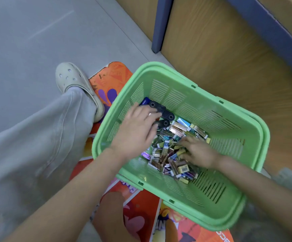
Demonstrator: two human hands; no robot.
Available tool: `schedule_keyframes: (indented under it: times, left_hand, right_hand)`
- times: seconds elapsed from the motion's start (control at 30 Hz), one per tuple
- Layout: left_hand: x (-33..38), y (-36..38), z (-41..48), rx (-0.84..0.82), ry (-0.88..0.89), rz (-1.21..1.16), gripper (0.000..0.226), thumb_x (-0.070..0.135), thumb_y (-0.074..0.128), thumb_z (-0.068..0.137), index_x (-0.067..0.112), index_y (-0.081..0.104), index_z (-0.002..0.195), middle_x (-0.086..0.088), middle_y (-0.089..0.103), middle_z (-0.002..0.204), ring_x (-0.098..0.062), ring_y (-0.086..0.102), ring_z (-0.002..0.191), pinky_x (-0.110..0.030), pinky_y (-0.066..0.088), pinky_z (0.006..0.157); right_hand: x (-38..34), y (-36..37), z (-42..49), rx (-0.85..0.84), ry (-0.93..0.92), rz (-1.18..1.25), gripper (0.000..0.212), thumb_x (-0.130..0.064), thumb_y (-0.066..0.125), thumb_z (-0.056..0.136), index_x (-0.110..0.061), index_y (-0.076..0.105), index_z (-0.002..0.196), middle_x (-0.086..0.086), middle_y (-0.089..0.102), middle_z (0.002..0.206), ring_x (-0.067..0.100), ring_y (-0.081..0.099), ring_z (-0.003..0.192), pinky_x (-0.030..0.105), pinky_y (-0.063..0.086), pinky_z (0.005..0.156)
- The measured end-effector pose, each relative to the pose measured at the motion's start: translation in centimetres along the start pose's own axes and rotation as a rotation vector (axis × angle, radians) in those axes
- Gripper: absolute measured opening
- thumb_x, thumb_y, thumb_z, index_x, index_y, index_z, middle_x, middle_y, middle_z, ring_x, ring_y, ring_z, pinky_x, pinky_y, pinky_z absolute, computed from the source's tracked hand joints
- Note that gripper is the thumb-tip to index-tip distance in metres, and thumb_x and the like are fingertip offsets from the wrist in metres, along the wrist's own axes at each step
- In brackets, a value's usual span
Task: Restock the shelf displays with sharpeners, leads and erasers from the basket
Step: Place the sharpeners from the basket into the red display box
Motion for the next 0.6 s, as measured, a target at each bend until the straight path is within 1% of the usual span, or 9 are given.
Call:
schedule_keyframes:
  times: [0.07, 0.1, 0.17, 0.23, 0.33, 0.43, 0.47, 0.53, 0.6]
  left_hand:
    - [1.5, 2.8, 0.2, -0.194, -0.071, -0.103, 0.039, 0.028, 0.035, 0.099, 0.015, 0.051, 0.132, -0.004, 0.056, 0.127, -0.021, 0.048, 0.123, -0.034, 0.015, 0.115]
    - [1.6, 4.6, 0.2, -0.320, -0.162, -0.147, 0.040, 0.029, 0.034, 0.101, 0.016, 0.045, 0.138, -0.005, 0.050, 0.135, -0.021, 0.043, 0.128, -0.033, 0.019, 0.114]
    - [0.9, 8.1, 0.0, -0.563, -0.397, -0.221, 0.046, 0.035, 0.033, 0.102, 0.016, 0.035, 0.144, -0.010, 0.034, 0.149, -0.026, 0.033, 0.136, -0.039, 0.025, 0.112]
    - [0.0, 11.0, -0.2, -0.696, -0.551, -0.283, 0.053, 0.039, 0.032, 0.101, 0.014, 0.027, 0.148, -0.011, 0.022, 0.155, -0.029, 0.026, 0.140, -0.043, 0.025, 0.114]
    - [-1.2, 14.4, -0.1, -0.755, -0.649, -0.353, 0.059, 0.040, 0.033, 0.101, 0.012, 0.017, 0.150, -0.009, 0.013, 0.159, -0.025, 0.015, 0.144, -0.043, 0.019, 0.117]
    - [-1.7, 16.4, 0.1, -0.761, -0.720, -0.426, 0.066, 0.044, 0.033, 0.100, 0.015, 0.003, 0.152, -0.003, 0.006, 0.160, -0.023, 0.007, 0.146, -0.047, 0.016, 0.117]
    - [-1.8, 17.1, 0.2, -0.773, -0.742, -0.426, 0.068, 0.045, 0.031, 0.100, 0.016, -0.001, 0.152, -0.002, 0.003, 0.160, -0.024, 0.005, 0.146, -0.047, 0.014, 0.118]
    - [-2.1, 17.7, 0.0, -0.775, -0.785, -0.422, 0.067, 0.045, 0.030, 0.101, 0.017, -0.003, 0.152, -0.002, -0.003, 0.160, -0.025, 0.004, 0.146, -0.047, 0.013, 0.118]
    - [-2.0, 18.3, 0.2, -0.764, -0.824, -0.473, 0.064, 0.043, 0.030, 0.101, 0.018, 0.000, 0.152, -0.002, -0.004, 0.160, -0.026, 0.008, 0.146, -0.047, 0.014, 0.117]
  right_hand:
    - [0.3, -1.3, 1.1, 0.125, 0.007, 0.022, 0.053, -0.040, 0.047, 0.096, -0.019, 0.035, 0.144, 0.000, 0.040, 0.144, 0.017, 0.037, 0.133, 0.032, 0.024, 0.114]
    - [0.1, -1.7, 1.9, 0.151, -0.003, 0.046, 0.054, -0.038, 0.047, 0.097, -0.017, 0.034, 0.145, 0.002, 0.038, 0.146, 0.018, 0.035, 0.135, 0.032, 0.023, 0.114]
    - [-0.7, -1.8, 4.0, 0.140, -0.038, 0.067, 0.053, -0.034, 0.047, 0.098, -0.015, 0.032, 0.146, 0.004, 0.037, 0.148, 0.020, 0.031, 0.137, 0.032, 0.019, 0.114]
    - [-1.4, -1.3, 5.9, 0.075, -0.067, 0.037, 0.052, -0.033, 0.046, 0.099, -0.016, 0.031, 0.146, 0.005, 0.038, 0.147, 0.021, 0.031, 0.137, 0.033, 0.020, 0.113]
    - [-1.4, 0.1, 7.9, -0.003, -0.081, -0.117, 0.053, -0.036, 0.042, 0.099, -0.018, 0.028, 0.147, 0.001, 0.035, 0.149, 0.020, 0.027, 0.137, 0.039, 0.016, 0.113]
    - [-0.3, 0.7, 8.4, -0.032, -0.055, -0.212, 0.058, -0.048, 0.027, 0.101, -0.023, 0.016, 0.151, -0.005, 0.024, 0.156, 0.019, 0.017, 0.144, 0.045, 0.004, 0.116]
    - [0.2, 0.8, 8.5, -0.032, -0.058, -0.220, 0.058, -0.051, 0.024, 0.100, -0.025, 0.015, 0.152, -0.006, 0.024, 0.156, 0.019, 0.017, 0.144, 0.045, 0.003, 0.117]
    - [0.6, 0.8, 8.5, -0.013, -0.079, -0.241, 0.059, -0.055, 0.022, 0.099, -0.028, 0.019, 0.151, -0.006, 0.029, 0.154, 0.019, 0.023, 0.142, 0.045, 0.008, 0.117]
    - [1.4, 0.9, 8.5, -0.019, -0.073, -0.243, 0.056, -0.055, 0.023, 0.098, -0.030, 0.024, 0.149, -0.004, 0.035, 0.151, 0.019, 0.029, 0.139, 0.046, 0.016, 0.115]
Point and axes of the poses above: each hand's wrist, its own z-axis towards the middle knuckle, its own y-axis out of the palm, x = y × z, the point moved 5 cm from there along z, towards the middle knuckle
